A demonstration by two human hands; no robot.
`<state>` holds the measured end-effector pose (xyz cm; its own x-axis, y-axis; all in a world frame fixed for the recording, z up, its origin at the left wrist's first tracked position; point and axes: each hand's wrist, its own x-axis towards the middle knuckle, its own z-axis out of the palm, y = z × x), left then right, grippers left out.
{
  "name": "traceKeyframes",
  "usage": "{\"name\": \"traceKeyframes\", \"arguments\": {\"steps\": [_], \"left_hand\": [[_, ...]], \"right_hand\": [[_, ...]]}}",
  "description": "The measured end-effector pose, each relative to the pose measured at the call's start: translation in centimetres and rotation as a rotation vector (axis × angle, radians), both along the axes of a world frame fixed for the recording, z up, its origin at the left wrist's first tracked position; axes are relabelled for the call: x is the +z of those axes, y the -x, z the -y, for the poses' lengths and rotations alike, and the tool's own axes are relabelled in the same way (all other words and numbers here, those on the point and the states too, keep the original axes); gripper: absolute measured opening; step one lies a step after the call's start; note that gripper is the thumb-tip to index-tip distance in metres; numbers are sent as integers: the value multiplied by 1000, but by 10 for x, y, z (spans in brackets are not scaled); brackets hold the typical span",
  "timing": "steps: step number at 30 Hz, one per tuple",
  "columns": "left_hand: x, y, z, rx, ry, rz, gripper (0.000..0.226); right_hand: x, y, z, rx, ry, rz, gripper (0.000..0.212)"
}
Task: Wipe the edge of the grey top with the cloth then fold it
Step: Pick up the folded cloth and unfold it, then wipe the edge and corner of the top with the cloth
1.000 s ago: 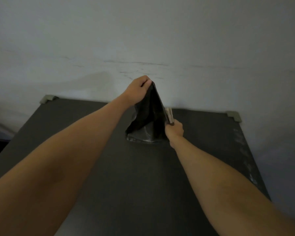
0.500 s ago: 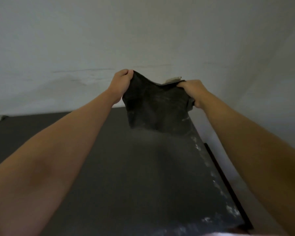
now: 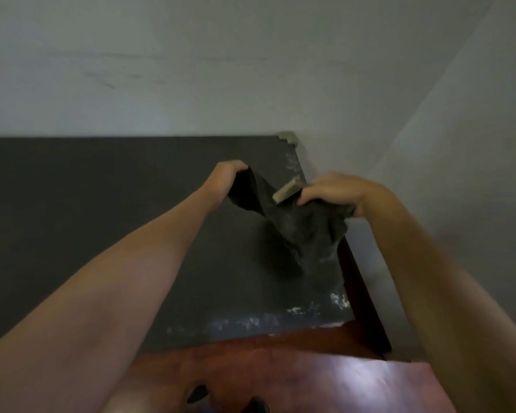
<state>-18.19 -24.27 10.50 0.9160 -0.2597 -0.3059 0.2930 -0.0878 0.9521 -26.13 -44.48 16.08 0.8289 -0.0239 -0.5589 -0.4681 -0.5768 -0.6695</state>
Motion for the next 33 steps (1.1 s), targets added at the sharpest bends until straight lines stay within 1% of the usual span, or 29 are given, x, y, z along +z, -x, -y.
{"name": "traceKeyframes", "arguments": {"steps": [2, 3, 4, 5, 7, 8, 10, 12, 14, 16, 20, 23, 25, 27, 29, 31, 33], "left_hand": [[-28, 14, -14, -21, -94, -61, 28], [-42, 18, -23, -57, -178, -69, 27], [-58, 23, -33, -104, -302, -58, 24], [-76, 28, -48, -142, -443, -39, 22], [-106, 40, -84, -161, -714, 10, 31], [-120, 45, -105, -162, -816, 42, 38], [-145, 54, -140, -211, -981, 127, 49], [-164, 60, -164, -296, -1093, 218, 53], [-175, 66, -177, -327, -1108, 325, 52], [-182, 68, -184, -299, -1059, 417, 48], [-183, 53, -205, -301, -891, 430, 43], [-183, 53, -211, -333, -859, 420, 44], [-185, 61, -205, -332, -924, 426, 46], [-188, 69, -201, -341, -1064, 447, 50], [-191, 73, -198, -351, -1168, 470, 52], [-193, 76, -199, -344, -1198, 489, 53], [-196, 76, -200, -346, -1210, 498, 53]], "right_hand": [[-38, 18, -9, 74, -194, -170, 41], [-56, 26, -15, 56, -273, -226, 50], [-76, 33, -22, 9, -309, -237, 56], [-98, 39, -32, -38, -273, -183, 56], [-145, 48, -46, -97, -11, 42, 52], [-165, 51, -54, -73, 112, 117, 55], [-195, 57, -72, 30, 284, 126, 70], [-215, 59, -93, 85, 408, 144, 85], [-227, 60, -124, 102, 466, 198, 91], [-232, 65, -161, 171, 494, 283, 86], [-237, 79, -217, 381, 523, 465, 67], [-239, 93, -229, 510, 473, 568, 52], [-239, 108, -234, 614, 429, 630, 47], [-240, 123, -232, 749, 415, 669, 44], [-240, 133, -216, 805, 429, 704, 42], [-240, 138, -201, 772, 414, 726, 44], [-240, 141, -209, 627, 363, 691, 49]]}}
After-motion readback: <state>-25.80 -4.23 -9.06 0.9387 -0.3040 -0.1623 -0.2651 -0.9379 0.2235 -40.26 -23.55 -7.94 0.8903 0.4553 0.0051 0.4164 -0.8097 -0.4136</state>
